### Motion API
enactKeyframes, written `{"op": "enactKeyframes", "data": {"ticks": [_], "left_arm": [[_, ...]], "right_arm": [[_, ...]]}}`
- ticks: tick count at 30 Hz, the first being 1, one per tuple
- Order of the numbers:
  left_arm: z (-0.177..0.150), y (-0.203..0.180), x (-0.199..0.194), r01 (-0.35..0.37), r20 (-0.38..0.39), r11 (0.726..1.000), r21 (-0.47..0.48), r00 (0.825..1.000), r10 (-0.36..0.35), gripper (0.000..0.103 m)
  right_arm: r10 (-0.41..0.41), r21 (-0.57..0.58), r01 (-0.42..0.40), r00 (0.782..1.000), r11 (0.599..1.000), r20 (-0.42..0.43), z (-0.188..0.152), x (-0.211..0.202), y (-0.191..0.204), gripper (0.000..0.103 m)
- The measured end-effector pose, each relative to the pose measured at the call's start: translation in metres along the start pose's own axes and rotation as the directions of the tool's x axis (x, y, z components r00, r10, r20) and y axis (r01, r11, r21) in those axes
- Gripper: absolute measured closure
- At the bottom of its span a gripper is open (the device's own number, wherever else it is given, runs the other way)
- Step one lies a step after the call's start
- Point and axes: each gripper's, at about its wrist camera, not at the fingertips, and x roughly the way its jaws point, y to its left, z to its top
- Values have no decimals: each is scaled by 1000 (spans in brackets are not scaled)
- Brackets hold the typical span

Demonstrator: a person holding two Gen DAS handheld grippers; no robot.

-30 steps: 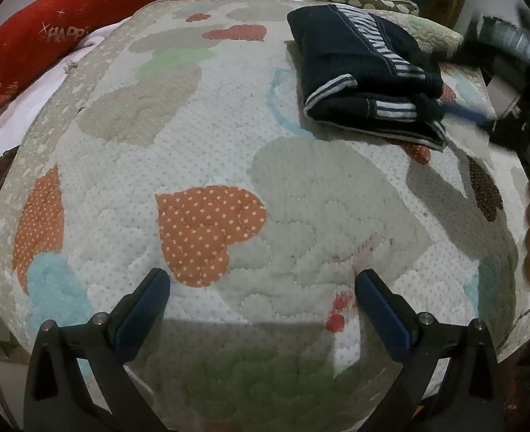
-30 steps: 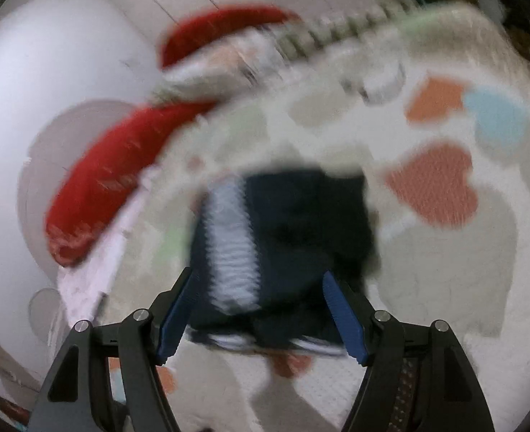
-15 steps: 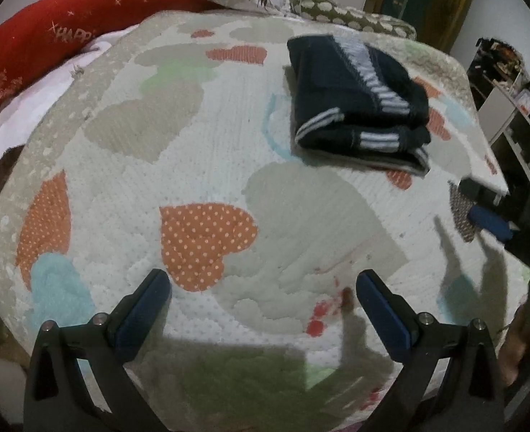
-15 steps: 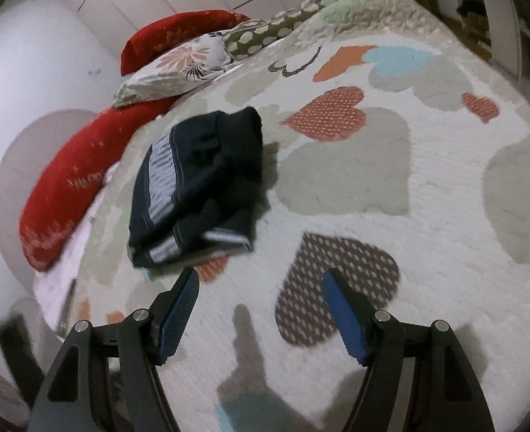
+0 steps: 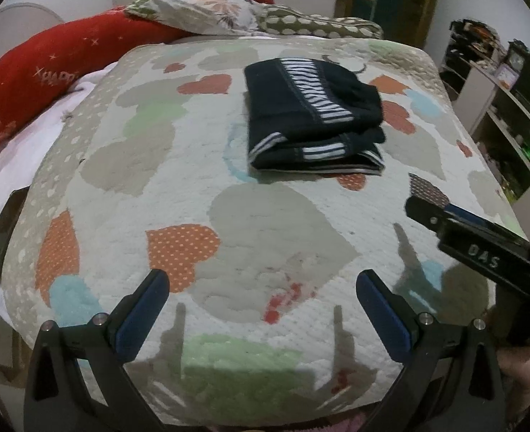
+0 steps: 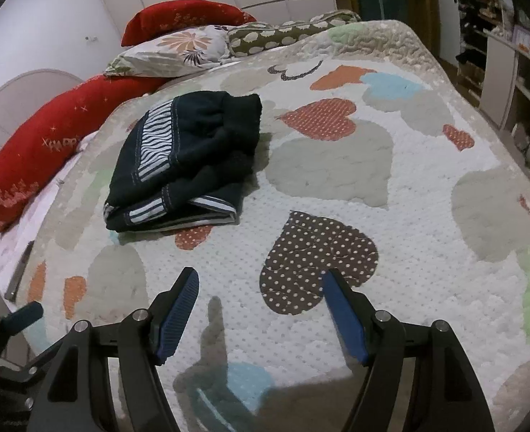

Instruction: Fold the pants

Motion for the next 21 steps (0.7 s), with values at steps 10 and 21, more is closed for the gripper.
{"op": "enactKeyframes", "data": {"ticks": [10,21], "left_arm": [[-1,-1,2,0,-15,1000,-3,1000,-1,0],[-3,-1,8,-9,-35,1000,-2,999,9,0]], "right_arm": [[-33,-40,33,999,999,-1,-5,-1,7,27],[-49,-64,49,999,997,4,-8,-1,13,27]]}}
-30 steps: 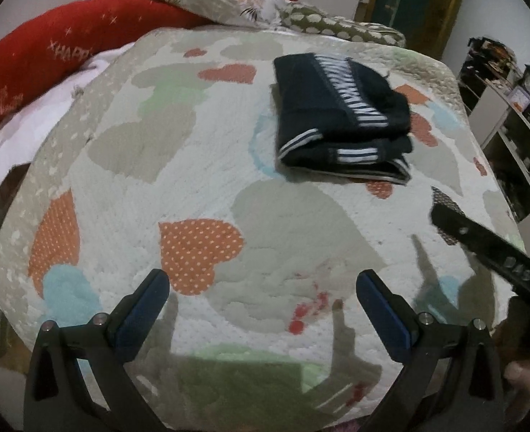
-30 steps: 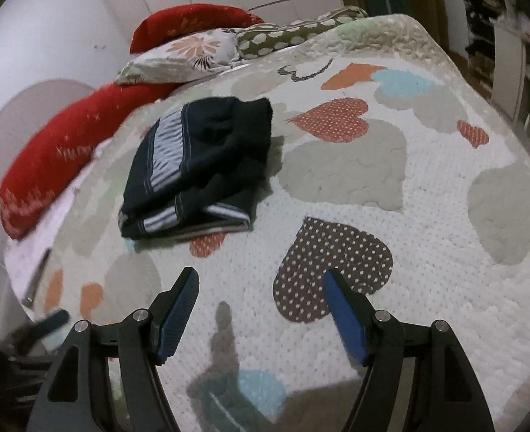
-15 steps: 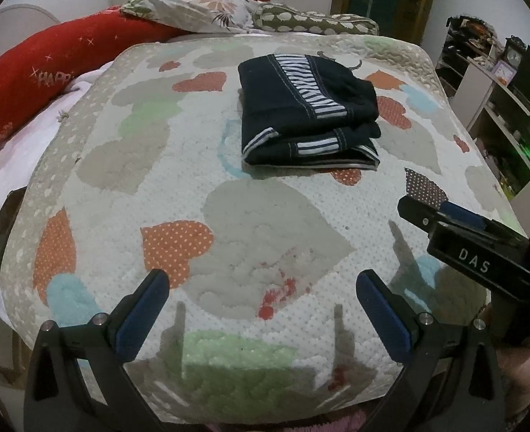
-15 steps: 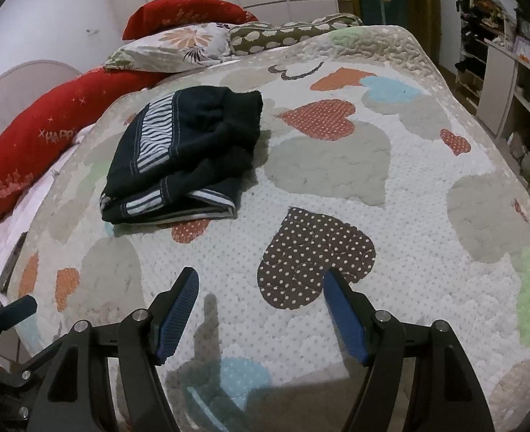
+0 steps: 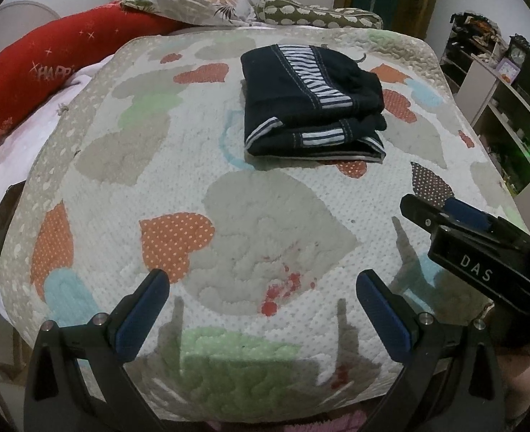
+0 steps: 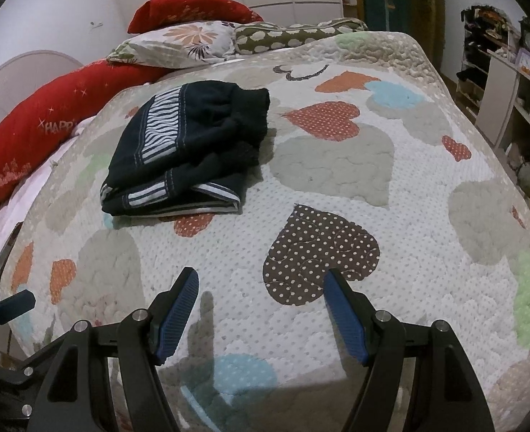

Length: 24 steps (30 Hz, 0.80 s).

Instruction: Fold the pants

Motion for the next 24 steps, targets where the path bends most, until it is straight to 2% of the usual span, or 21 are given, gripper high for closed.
{"op": "enactKeyframes", "data": {"ticks": [24], "left_arm": [[-1,3,4,-7,-14,1000,-3,1000,7,0]], "right_arm": [[-22,-45,22,1000,999,9,-4,-1,11,27]]}}
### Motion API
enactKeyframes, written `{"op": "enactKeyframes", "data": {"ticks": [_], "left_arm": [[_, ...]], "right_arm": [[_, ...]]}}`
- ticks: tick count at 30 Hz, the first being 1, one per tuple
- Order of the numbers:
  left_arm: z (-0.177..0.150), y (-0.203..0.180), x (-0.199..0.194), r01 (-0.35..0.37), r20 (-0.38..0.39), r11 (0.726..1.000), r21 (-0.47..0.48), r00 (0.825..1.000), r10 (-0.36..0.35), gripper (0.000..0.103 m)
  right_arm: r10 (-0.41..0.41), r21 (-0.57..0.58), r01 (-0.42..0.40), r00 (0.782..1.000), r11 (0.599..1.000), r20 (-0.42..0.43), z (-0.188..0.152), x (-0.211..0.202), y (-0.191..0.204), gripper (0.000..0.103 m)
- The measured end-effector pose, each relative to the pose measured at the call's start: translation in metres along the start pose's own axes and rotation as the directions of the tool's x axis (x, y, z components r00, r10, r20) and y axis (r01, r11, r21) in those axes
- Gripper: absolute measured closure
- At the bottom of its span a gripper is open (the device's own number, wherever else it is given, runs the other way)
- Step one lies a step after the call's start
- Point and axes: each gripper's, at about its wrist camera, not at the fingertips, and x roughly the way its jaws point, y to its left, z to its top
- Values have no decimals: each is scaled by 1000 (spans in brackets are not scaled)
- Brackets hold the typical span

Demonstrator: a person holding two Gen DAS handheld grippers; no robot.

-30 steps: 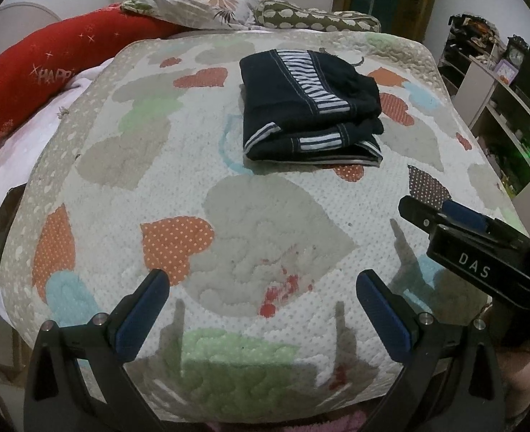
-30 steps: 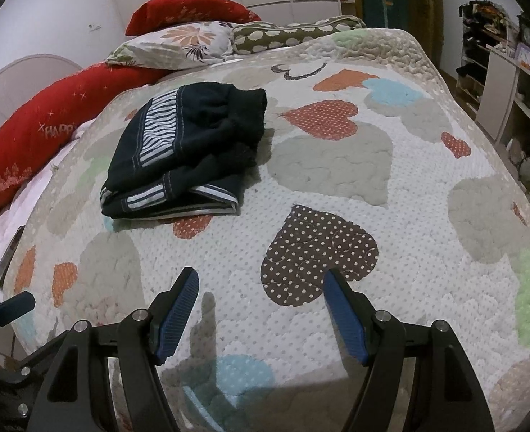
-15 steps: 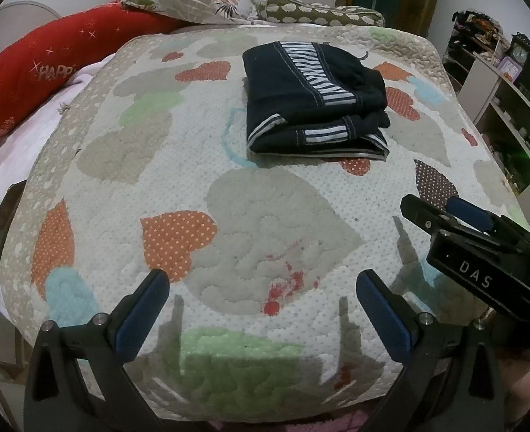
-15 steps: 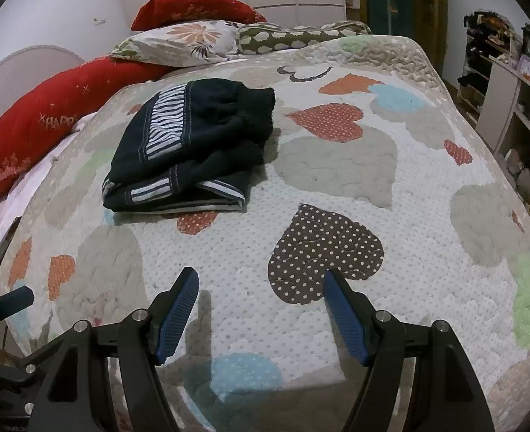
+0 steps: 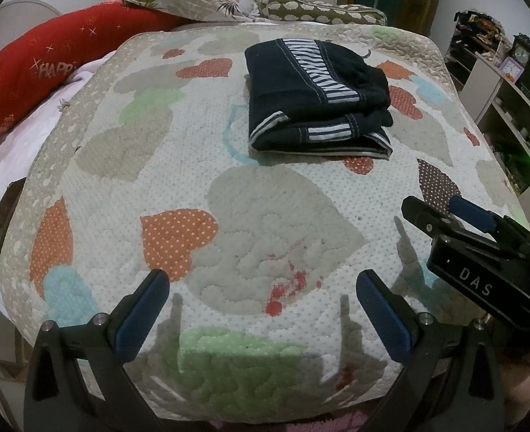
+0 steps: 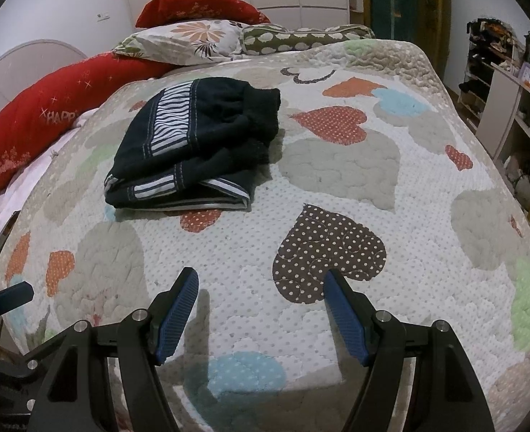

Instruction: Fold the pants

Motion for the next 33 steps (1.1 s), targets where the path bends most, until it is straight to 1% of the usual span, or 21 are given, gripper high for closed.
{"op": "enactKeyframes", "data": {"ticks": [21,28,33], "left_arm": [[2,8,11,32,-32,998,-48,999,-33,0],[6,10,6,34,8,998,-53,999,-34,0],[12,25,8,36,8,995,-97,999,-35,0]], "right_arm": [[5,-59,-6,1000,998,-8,-5,3,16,27],[4,-66,-4,1000,998,-9,-5,3,17,27],[-18,-56,19,1000,998,8,-2,-2,14,27]]}}
